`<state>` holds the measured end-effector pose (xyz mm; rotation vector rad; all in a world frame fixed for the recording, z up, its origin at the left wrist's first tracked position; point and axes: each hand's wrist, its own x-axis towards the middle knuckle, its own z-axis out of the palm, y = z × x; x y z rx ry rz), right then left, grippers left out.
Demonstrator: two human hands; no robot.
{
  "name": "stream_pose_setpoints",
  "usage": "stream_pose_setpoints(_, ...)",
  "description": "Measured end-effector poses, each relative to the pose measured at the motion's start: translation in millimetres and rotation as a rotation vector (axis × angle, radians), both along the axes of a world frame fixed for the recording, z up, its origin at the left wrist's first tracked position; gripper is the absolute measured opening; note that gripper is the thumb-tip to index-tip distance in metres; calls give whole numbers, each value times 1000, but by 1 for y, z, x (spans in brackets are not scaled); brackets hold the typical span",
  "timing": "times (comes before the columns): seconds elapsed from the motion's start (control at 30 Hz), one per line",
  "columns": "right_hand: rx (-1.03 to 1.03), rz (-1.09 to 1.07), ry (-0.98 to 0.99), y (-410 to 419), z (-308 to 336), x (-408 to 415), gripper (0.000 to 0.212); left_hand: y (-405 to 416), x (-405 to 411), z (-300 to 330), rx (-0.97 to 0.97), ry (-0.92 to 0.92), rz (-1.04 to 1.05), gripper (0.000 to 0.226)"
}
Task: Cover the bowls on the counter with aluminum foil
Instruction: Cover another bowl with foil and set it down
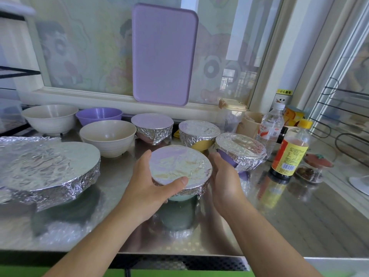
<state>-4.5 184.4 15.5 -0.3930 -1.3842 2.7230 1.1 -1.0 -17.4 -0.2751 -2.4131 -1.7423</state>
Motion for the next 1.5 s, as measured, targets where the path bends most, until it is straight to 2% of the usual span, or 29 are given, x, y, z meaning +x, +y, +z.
stream_pose_setpoints(0.17, -1, -4, -18, -8, -11, -14, 43, 2, 2, 1, 3, 18, 2, 129)
stream_pose_setpoints(0.43, -49, -122, -35, -19, -31, -19, 35, 6, 1, -3, -9, 25, 49, 97)
stream_pose_setpoints(0.6, 38, -88, -43, -11, -33, -17, 34, 3, 5, 5, -19, -4, 23, 124)
stream_pose_setpoints(0.73, 144, -141, 8, 8, -23, -30, 36, -1, 3, 7, -12, -85, -23, 109)
stream_pose_setpoints(0.87, 296, -90, 89, 16, -5, -35, 41, -16, -8, 4, 81, -91, -98, 126)
stream_pose_setpoints(0.97, 290, 12, 79, 14, -6, -34, 50, -21, -14, -4, 131, -93, -93, 119)
stream_pose_setpoints(1.07, 264, 4, 98, 14, -18, -38, 66, -17, -11, -7, 152, -76, -73, 116)
stream_pose_setpoints(1.17, 368, 29, 91, 16, -24, -35, 30, -7, -4, -6, 128, -55, -17, 101)
stream_pose_setpoints(1.2, 397, 31, 81, 16, -24, -34, 28, -4, -2, -6, 102, -48, -2, 94)
stream_pose_setpoints(1.27, 399, -2, 63, 14, -25, -34, 38, 1, -3, -8, 51, -34, 21, 82)
stream_pose_setpoints(1.37, 378, -70, 38, 19, -34, -43, 72, 3, -5, -9, 20, -35, 33, 76)
stream_pose_setpoints(1.43, 391, -24, 14, 21, -35, -45, 77, 3, -3, -6, 17, -30, 31, 79)
stream_pose_setpoints(1.5, 407, 17, -2, 23, -28, -40, 72, 2, -1, -4, 22, -17, 21, 84)
